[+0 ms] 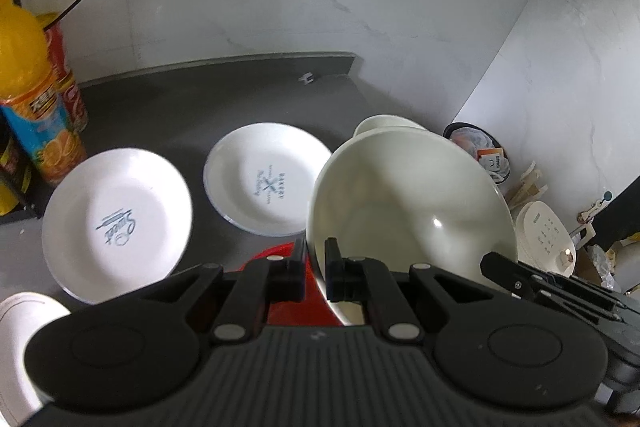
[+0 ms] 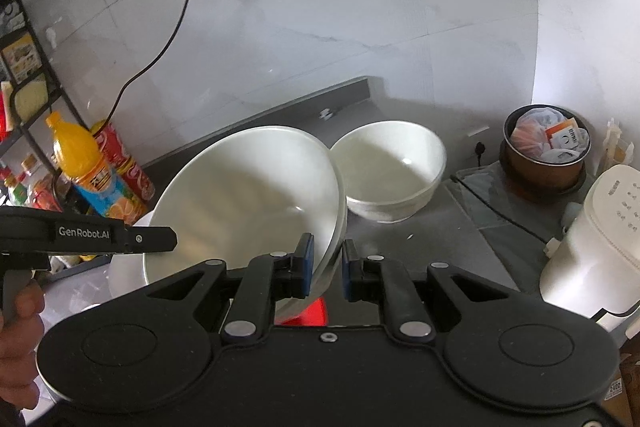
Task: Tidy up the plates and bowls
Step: 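Lift the cream bowl with both grippers and lower it into the red bowl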
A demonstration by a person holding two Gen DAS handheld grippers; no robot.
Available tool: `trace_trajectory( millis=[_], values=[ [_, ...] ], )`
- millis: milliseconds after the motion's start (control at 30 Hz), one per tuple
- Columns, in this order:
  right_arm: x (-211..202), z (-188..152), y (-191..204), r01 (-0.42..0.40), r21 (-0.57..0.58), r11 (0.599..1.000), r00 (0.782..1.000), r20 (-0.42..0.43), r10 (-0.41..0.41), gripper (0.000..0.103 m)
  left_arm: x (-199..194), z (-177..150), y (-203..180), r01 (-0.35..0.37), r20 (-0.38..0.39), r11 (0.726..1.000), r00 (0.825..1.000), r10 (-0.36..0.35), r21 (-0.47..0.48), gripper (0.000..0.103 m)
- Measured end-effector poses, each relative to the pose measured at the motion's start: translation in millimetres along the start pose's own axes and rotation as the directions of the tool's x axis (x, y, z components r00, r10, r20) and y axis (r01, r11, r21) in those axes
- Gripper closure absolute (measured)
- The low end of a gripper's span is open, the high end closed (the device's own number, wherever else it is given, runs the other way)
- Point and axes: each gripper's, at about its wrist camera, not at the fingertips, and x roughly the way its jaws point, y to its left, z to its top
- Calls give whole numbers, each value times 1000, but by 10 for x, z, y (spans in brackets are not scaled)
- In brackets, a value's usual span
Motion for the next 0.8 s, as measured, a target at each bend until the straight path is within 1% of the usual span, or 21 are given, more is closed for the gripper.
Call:
trace_trajectory(
  millis=[167, 333, 433, 567, 800],
  values=[
    [19, -64, 158, 3, -36, 999, 1000, -12, -3, 89, -27, -116, 178, 0, -23, 999, 1000, -1, -36, 96],
    [56, -178, 263, 17, -44, 999, 999, -44, -19, 89, 4, -221, 287, -6, -41, 999, 999, 5, -39, 96],
    [87, -249, 305, 30, -56, 998, 997, -69, -34, 89, 49, -285, 356, 2, -61, 999, 998, -5, -52, 96],
    [155, -327, 358, 45, -82, 996, 994, -97, -53, 89, 152, -388, 425, 1, -107, 998, 994, -7, -57, 94],
    [285, -450, 406, 64, -96, 993, 987, -138, -77, 89, 339, -485, 525, -12, -156, 998, 988, 2, -61, 94]
  ],
)
